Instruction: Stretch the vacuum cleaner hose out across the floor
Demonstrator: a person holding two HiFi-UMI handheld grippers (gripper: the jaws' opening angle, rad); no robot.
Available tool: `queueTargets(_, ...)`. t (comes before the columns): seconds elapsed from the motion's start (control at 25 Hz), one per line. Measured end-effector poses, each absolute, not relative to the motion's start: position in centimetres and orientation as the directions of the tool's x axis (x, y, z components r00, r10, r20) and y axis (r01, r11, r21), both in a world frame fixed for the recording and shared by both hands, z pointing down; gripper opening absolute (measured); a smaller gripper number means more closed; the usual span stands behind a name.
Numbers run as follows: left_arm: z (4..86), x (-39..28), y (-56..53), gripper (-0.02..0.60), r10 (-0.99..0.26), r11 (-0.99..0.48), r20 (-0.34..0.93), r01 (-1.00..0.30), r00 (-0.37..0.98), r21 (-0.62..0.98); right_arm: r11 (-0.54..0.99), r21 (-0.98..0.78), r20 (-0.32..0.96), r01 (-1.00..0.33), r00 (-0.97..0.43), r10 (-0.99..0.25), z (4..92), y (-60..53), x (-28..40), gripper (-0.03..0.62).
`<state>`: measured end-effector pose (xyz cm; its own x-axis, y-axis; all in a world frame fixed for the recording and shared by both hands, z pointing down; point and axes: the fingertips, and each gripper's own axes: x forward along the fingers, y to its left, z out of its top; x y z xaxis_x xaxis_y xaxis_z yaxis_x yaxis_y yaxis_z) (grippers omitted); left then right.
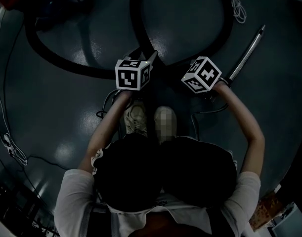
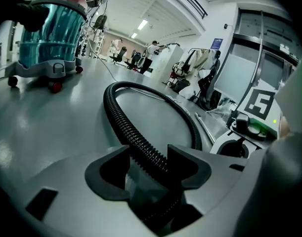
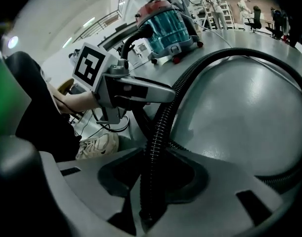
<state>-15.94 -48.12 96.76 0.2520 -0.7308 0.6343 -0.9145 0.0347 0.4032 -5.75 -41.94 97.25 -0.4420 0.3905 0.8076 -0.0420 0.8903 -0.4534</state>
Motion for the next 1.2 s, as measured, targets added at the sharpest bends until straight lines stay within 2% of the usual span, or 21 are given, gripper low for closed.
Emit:
queueTargets(0.2,96.7,-16.2,-47.8,0.222,-0.728,0.04,0.631,-0.902,0.269,0.43,0.9,-0.435,0.845,-0.042,-0.364,0.391,97.3,-41.6,-3.9,0.123)
queueTargets(0.36,96.5,-16.1,-47.3,0.221,-0.743,0.027,0.617,-0.91,0.259,0.414,0.923,-0.378,0.88,0.071,-0.281,0.382,99.2,-39.7,-3.1,0.164)
queueTargets(0.44,96.5,-16.0,-47.6,0.222,-0.745,0.023,0.614,-0.911,0.26,0.413,0.911,-0.405,0.875,0.085,-0.254,0.412,99.9,-39.5,-3.2,0.167)
queueTargets(0.56,96.9,-15.8,-48.0,0.222,-0.741,0.026,0.613,-0.901,0.274,0.434,0.866,-0.5,0.833,0.029,-0.258,0.49,100.0,-39.6,-3.3,0.167)
queueTargets(0.76,96.5,-17.0,-48.9,0.221,-0.758,0.066,0.607,-0.898,0.239,0.435,0.778,-0.627,0.715,-0.033,-0.42,0.559,97.9,-38.2,-5.6,0.167)
queueTargets(0.92,94.2,-20.2,-50.6,0.222,-0.826,0.114,0.549,-0.917,0.126,0.382,0.743,-0.669,0.63,-0.009,-0.538,0.561,95.9,-38.0,-9.7,0.167)
queueTargets(1.04,91.7,-24.3,-52.8,0.221,-0.878,0.163,0.478,-0.925,0.022,0.342,0.747,-0.665,0.573,-0.005,-0.645,0.506,94.1,-40.8,-13.5,0.167)
queueTargets(1.2,87.2,-29.2,-54.7,0.221,-0.913,0.209,0.402,-0.926,-0.069,0.315,0.761,-0.644,0.495,-0.076,-0.8,0.34,92.0,-46.3,-18.0,0.167)
